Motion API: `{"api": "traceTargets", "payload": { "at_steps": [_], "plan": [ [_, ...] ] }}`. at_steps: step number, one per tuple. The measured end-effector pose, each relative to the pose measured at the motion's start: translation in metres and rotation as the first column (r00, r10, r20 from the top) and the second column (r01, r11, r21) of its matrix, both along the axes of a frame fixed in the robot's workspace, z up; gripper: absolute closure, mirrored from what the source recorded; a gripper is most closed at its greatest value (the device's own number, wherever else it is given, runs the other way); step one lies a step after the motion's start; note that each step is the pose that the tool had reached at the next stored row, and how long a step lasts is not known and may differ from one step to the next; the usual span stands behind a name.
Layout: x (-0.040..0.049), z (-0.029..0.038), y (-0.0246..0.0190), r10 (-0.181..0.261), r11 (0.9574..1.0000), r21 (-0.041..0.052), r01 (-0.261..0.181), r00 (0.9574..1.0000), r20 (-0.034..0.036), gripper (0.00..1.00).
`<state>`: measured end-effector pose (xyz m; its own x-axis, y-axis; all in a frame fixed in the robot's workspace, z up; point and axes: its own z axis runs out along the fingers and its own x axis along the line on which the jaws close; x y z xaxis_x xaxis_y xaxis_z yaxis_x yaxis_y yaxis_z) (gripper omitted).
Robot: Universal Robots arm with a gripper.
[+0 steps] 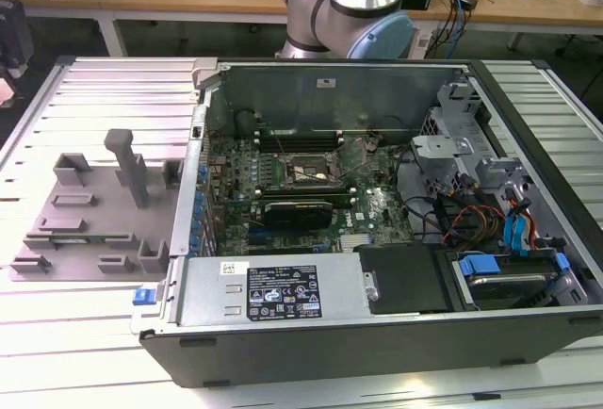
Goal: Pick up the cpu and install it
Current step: 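Pick up the cpu and move it towards the insertion slot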
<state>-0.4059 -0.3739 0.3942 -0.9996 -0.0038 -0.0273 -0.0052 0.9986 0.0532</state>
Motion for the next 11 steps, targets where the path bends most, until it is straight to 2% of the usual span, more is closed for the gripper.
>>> {"api": "traceTargets", "payload": {
  "at_steps": [5, 8, 11],
  "plan": [
    [0.002, 0.0005, 0.0, 0.0, 1.0, -0.0001, 0.0, 1.0, -0.0003, 0.45],
    [0.014, 0.0004, 0.0, 0.0, 1.0, 0.0, 0.0, 1.0, -0.0001, 0.45],
    [0.0208, 0.0003, 0.0, 0.0, 1.0, 0.0, 0.0, 1.0, -0.0001, 0.45]
  ]
}}
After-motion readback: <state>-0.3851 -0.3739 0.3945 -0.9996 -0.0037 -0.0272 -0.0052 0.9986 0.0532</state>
